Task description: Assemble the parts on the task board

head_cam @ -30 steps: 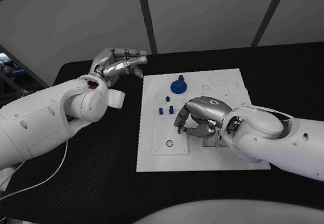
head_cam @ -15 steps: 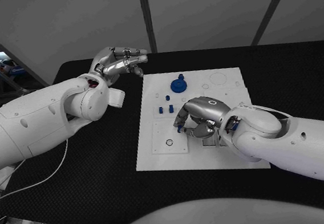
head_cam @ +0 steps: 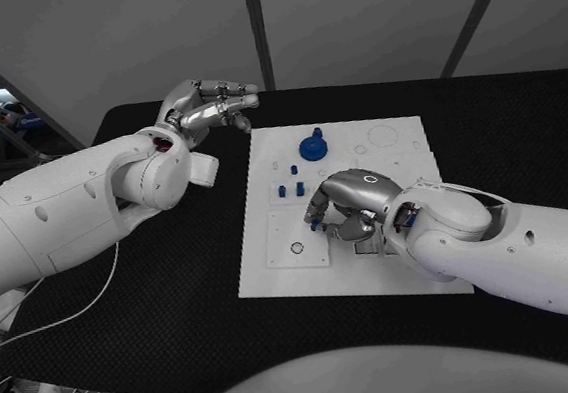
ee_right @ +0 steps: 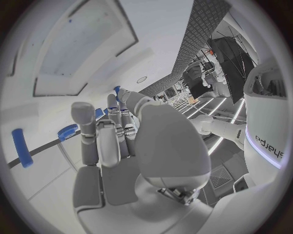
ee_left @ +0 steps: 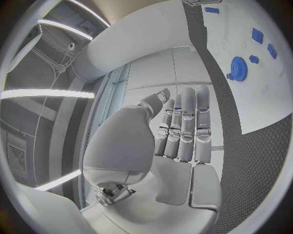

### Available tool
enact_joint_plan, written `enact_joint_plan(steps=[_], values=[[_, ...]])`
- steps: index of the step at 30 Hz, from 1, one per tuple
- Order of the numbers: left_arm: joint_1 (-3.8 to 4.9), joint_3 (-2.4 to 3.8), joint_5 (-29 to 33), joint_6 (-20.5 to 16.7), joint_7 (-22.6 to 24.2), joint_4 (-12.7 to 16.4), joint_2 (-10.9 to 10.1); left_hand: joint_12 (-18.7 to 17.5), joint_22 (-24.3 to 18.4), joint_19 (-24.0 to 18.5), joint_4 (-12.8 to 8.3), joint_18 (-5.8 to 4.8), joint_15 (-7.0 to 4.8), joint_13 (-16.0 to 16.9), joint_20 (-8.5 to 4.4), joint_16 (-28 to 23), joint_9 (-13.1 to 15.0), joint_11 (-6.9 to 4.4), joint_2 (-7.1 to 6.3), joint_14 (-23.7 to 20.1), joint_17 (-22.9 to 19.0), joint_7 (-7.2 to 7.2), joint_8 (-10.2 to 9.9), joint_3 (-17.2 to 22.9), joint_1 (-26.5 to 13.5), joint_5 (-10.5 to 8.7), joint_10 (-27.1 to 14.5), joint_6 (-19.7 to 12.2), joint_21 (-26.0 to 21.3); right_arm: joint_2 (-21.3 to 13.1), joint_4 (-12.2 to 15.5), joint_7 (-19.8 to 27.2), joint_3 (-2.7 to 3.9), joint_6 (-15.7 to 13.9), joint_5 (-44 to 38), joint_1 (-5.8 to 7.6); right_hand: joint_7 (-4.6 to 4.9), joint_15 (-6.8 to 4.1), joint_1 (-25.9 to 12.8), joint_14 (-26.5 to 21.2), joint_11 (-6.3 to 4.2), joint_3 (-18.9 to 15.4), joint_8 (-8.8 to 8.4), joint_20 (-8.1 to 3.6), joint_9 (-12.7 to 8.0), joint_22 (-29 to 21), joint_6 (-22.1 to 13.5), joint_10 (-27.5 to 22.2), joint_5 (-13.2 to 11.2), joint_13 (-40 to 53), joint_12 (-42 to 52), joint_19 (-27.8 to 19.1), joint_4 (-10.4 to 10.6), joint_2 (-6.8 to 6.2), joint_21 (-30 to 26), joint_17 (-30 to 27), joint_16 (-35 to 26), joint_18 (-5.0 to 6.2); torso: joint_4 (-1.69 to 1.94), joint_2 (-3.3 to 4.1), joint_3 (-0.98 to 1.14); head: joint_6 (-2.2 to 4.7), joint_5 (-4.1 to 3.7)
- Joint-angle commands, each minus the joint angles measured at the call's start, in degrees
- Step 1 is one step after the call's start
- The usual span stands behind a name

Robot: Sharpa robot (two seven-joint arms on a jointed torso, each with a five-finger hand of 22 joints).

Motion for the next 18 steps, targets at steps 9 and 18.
enact_joint_plan(steps=[9,18], values=[[0.08,0.06,0.22,0.6,0.17,0.06,0.04,0.3,-0.03,-0.27,0.03,-0.94,-0.01,-0.09,-0.02,-0.4,-0.08,0.12,0.6,-0.43,-0.14,0.28,-0.2,-0.06,-0.06,-0.16,-0.19,0.0,-0.29,0.04,-0.23,-2.38,-0.38,2.29,-2.09,0.01,1.42,1.27,-4.36,2.58,1.91,-3.04,-2.35,0.95,-0.79,-3.51,-3.46,-5.45,1.07,-1.2,-3.25,-1.96,0.67,-2.16,-2.21,-1.32,-0.6,-0.58,-0.01,-0.07,0.0,-0.03,-0.05],[0.08,0.06,0.22,0.61,0.04,-0.02,0.04,0.32,-0.04,-0.27,0.09,-0.94,0.0,-0.09,-0.02,-0.4,-0.08,0.13,0.67,-0.41,-0.16,0.29,-0.21,-0.08,-0.12,-0.16,-0.2,-0.01,-0.3,-0.04,0.07,-2.37,-0.44,1.35,-2.28,0.01,1.66,1.64,-4.89,2.49,2.32,-4.01,-2.95,1.46,-0.86,-4.69,-4.37,-7.2,0.88,-1.41,-3.22,-2.55,0.63,-2.66,-3.04,-1.62,-0.73,-0.32,-0.01,-0.05,0.03,0.0,-0.09]])
